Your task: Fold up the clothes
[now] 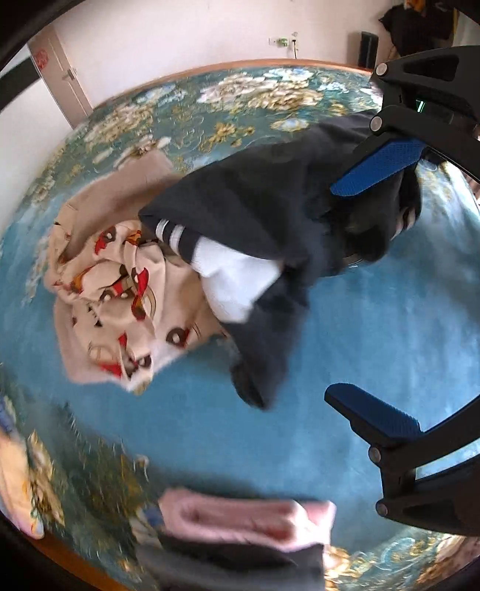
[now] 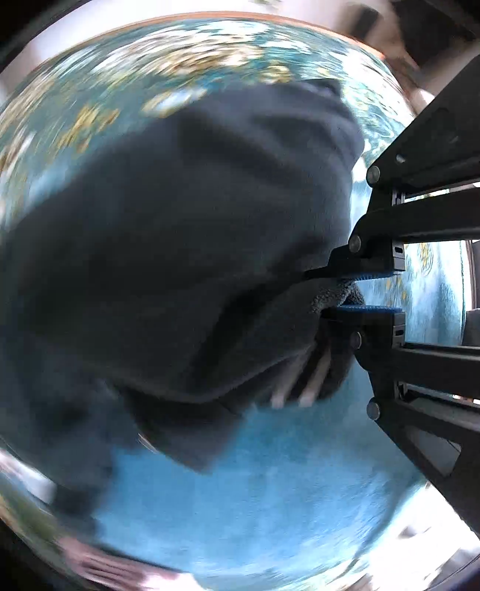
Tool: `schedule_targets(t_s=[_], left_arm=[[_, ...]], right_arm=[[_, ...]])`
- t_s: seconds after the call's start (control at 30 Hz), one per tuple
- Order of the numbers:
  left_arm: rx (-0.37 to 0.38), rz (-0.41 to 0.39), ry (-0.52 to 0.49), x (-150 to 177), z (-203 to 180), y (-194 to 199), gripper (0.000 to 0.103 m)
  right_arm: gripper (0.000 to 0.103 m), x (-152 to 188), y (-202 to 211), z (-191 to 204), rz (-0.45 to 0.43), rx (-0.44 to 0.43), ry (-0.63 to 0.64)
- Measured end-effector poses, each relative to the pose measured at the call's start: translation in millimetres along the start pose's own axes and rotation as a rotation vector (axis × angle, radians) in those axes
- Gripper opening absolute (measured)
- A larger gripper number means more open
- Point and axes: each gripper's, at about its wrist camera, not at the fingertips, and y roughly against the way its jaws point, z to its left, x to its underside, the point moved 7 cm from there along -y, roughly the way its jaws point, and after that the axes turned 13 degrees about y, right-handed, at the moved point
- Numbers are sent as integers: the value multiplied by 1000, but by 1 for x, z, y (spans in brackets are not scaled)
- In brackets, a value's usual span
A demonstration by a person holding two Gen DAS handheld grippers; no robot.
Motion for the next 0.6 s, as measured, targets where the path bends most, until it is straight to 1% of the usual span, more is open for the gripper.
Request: schedule_targets(t_s=[0.07, 0.2, 0.3, 0.33, 0.37, 0.4, 0.43, 0.5, 0.53, 0.57, 0.6], left_arm=[[55, 47, 18, -9, -15, -21, 103], [166, 184, 106, -9, -38, -67, 102], [221, 263, 195, -1, -43, -96, 101], [237, 274, 219, 0, -44, -101, 96], [251, 282, 241, 1, -44, -103, 88], [268, 288, 269, 2, -45, -104, 85], [286, 294, 299, 2, -45, -104, 79], [310, 304, 345, 2, -46, -103, 60], [312, 304, 345, 2, -48, -100, 34], [313, 303, 343, 2, -50, -96, 17], [315, 302, 341, 2, -52, -93, 11]], right_arm=[[10, -7, 19, -47, -38, 8, -84], [9, -18, 52, -120, -83, 69, -196], [9, -26, 55, -144, -102, 77, -257], [9, -32, 56, -147, -108, 82, -266], [9, -38, 58, -154, -113, 92, -265], [9, -45, 61, -161, -118, 104, -258], [9, -54, 63, -167, -125, 112, -254], [9, -66, 62, -170, -138, 115, -258], [9, -73, 62, -172, -144, 113, -262], [9, -75, 58, -171, -151, 111, -265], [9, -78, 55, -170, -159, 109, -265]])
